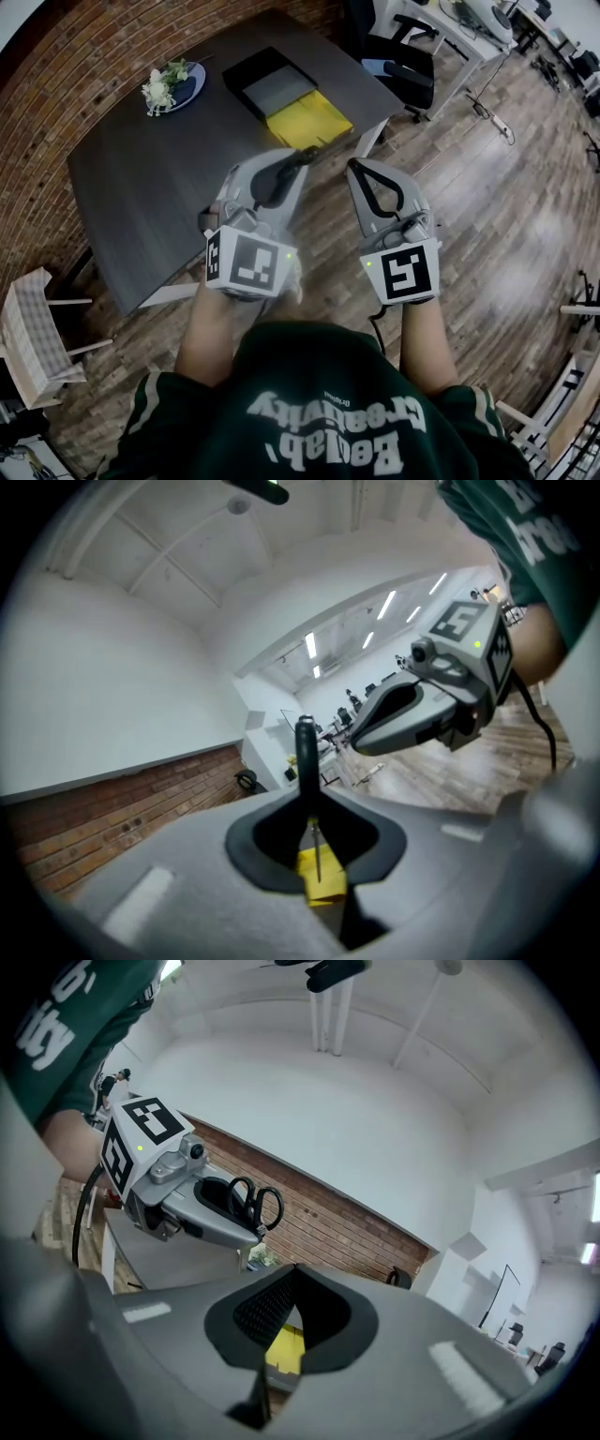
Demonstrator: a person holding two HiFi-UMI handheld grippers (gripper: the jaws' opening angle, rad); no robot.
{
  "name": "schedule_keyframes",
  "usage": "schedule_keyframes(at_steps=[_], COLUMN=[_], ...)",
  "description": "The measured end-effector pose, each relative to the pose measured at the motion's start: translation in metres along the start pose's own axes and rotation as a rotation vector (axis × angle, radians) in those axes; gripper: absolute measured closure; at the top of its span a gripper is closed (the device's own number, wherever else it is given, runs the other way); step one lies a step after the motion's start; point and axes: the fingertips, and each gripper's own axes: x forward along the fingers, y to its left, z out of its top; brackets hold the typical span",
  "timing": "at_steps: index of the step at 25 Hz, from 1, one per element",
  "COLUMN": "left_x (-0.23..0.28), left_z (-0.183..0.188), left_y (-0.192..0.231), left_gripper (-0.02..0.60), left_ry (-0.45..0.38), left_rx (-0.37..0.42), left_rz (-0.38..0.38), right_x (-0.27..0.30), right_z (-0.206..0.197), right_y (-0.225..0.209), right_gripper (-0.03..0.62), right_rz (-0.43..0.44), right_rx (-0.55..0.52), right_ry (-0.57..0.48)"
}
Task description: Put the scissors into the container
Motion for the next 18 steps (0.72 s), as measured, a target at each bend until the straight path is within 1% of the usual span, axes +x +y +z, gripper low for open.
schedule_keyframes(at_steps=[18], left_x=[0.047], left_z=[-0.028], left_y=[0.056], left_gripper=[0.545], left_ry=[-0.010], left_rx=[-0.003], left_rz=[-0.050], right_x=[0.073], right_z=[-0.004], right_y=[-0.030], right_gripper=[0.588], right_rz=[-0.022], right_rx=[0.012], right_ry=[0.032])
